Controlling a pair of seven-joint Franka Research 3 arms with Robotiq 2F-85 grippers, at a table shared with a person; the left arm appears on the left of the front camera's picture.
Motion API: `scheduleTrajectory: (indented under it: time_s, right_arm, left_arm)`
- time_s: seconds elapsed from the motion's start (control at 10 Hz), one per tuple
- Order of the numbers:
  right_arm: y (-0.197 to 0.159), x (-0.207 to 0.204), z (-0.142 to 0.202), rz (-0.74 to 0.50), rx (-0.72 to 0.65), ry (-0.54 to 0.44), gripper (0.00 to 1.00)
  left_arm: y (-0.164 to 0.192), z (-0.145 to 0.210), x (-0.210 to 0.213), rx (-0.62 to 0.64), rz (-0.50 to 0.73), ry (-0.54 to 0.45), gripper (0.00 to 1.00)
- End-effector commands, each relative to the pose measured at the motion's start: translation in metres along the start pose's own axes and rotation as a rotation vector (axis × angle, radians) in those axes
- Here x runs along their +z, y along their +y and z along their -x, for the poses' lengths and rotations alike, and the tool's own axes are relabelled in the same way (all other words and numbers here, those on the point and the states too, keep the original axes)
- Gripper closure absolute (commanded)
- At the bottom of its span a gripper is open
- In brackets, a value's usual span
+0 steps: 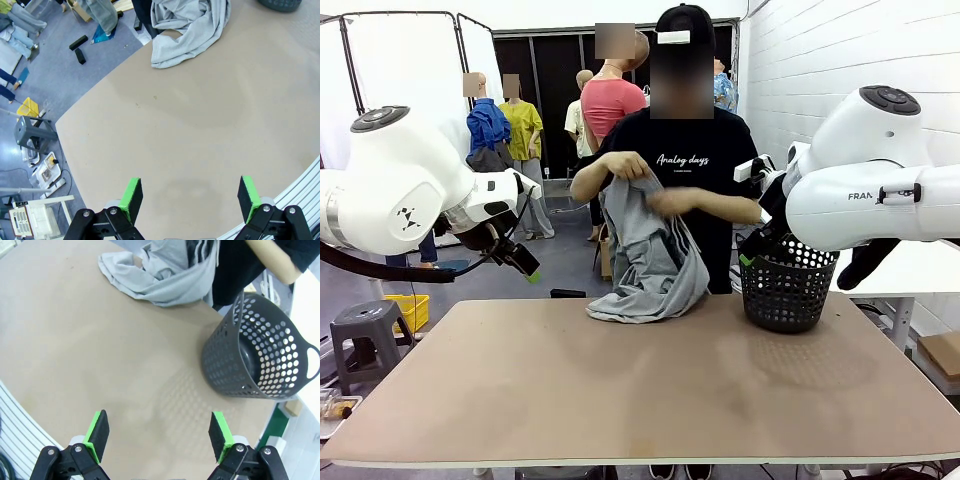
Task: Fold the training pants.
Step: Grab both ends of the Training pants handed by a person.
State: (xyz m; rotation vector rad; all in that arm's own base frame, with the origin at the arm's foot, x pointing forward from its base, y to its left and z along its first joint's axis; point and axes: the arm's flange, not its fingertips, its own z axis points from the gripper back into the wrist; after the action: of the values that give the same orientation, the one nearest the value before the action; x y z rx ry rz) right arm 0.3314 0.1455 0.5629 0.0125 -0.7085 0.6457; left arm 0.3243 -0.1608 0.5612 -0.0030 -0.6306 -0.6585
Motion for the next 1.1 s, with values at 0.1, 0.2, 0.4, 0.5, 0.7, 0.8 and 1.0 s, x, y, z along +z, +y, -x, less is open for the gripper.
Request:
scheduleTrajectory:
  time_s: [0.1, 0.2, 0.4, 0.5, 0.7, 0.8, 1.0]
  right_arm:
    - [-0.0003, -0.0008, 0.0002, -0.003, -0.001, 0.001, 0.00]
    - [-0.0003, -0.0008, 0.0002, -0.003, -0.001, 0.001, 0.00]
    - [-0.0003, -0.0008, 0.0002, -0.003, -0.001, 0.001, 0.00]
    - [-0.0003, -0.0008, 0.0002, -0.003, -0.001, 0.001, 0.00]
    - [-0.0003, -0.0008, 0.0002, -0.003, -0.001, 0.001, 0.00]
    - [-0.0003, -0.0008, 0.0002, -0.003, -0.001, 0.001, 0.00]
    - [-0.0003, -0.0008, 0.0002, -0.003, -0.001, 0.001, 0.00]
  left_arm:
    - [0.0008, -0.0006, -0.0013, -0.010, 0.001, 0.001, 0.00]
    - [0.0008, -0.0006, -0.0013, -0.010, 0.001, 0.001, 0.00]
    - [0.0008, -0.0006, -0.0013, -0.010, 0.001, 0.001, 0.00]
    - [0.0008, -0.0006, -0.0013, -0.010, 0.001, 0.001, 0.00]
    - [0.0008, -0.0006, -0.0013, -0.010, 0.001, 0.001, 0.00]
    - [0.0008, -0.0006, -0.0013, -0.010, 0.001, 0.001, 0.00]
    - [0.0008, -0.0006, -0.0013, -0.010, 0.001, 0.001, 0.00]
